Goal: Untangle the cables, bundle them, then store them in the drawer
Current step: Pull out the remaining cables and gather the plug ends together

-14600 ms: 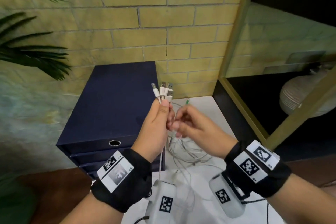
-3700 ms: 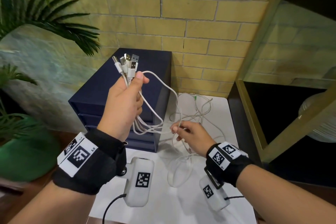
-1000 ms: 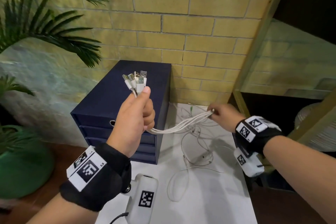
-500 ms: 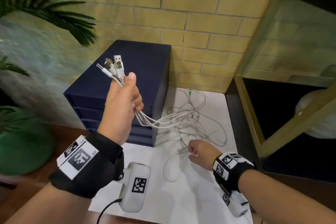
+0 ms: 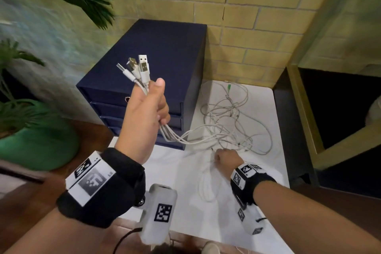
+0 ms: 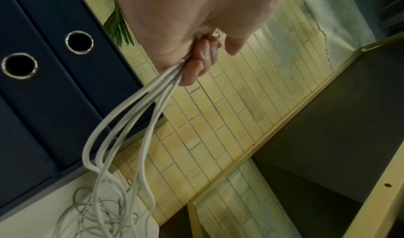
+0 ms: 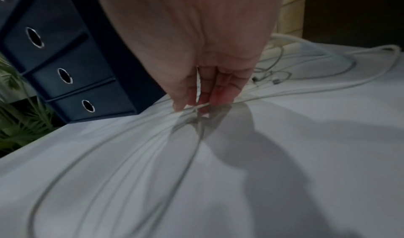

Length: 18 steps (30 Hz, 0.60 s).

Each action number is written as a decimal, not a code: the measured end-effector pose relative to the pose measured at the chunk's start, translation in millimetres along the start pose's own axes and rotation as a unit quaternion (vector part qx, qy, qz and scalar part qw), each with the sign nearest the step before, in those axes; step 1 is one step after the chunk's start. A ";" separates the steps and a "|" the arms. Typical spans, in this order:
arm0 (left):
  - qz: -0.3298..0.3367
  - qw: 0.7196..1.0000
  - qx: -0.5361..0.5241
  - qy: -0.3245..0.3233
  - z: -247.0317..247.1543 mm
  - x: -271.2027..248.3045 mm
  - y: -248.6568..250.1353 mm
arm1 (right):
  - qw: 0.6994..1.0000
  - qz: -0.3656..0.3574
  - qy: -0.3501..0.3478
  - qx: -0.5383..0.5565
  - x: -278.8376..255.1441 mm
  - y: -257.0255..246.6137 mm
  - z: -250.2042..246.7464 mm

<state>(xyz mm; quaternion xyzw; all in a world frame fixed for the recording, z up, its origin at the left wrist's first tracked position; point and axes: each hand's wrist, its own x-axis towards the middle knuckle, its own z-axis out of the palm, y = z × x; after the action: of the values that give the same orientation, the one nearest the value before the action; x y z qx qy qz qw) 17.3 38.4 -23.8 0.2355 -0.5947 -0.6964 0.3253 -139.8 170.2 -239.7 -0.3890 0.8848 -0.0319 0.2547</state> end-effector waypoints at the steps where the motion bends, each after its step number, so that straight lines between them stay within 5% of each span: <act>1: 0.000 1.000 0.001 -0.001 -1.3 0.1 -1.1 | 1.000 0.005 0.003 0.006 0.2 -0.7 1.4; 12: -0.011 1.000 0.003 -0.011 -9.2 -2.9 -14.0 | 0.996 0.065 -0.058 0.020 6.0 -2.6 3.8; 18: -0.017 1.000 0.004 -0.019 -8.3 -5.2 -19.1 | 0.997 0.070 -0.018 -0.022 -3.9 -5.9 17.9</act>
<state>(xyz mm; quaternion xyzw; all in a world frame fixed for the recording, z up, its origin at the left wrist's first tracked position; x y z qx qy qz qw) 23.4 38.1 -44.4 0.2332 -0.5995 -0.7039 0.3012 -125.1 171.4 -252.1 -0.3323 0.9055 0.0127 0.2634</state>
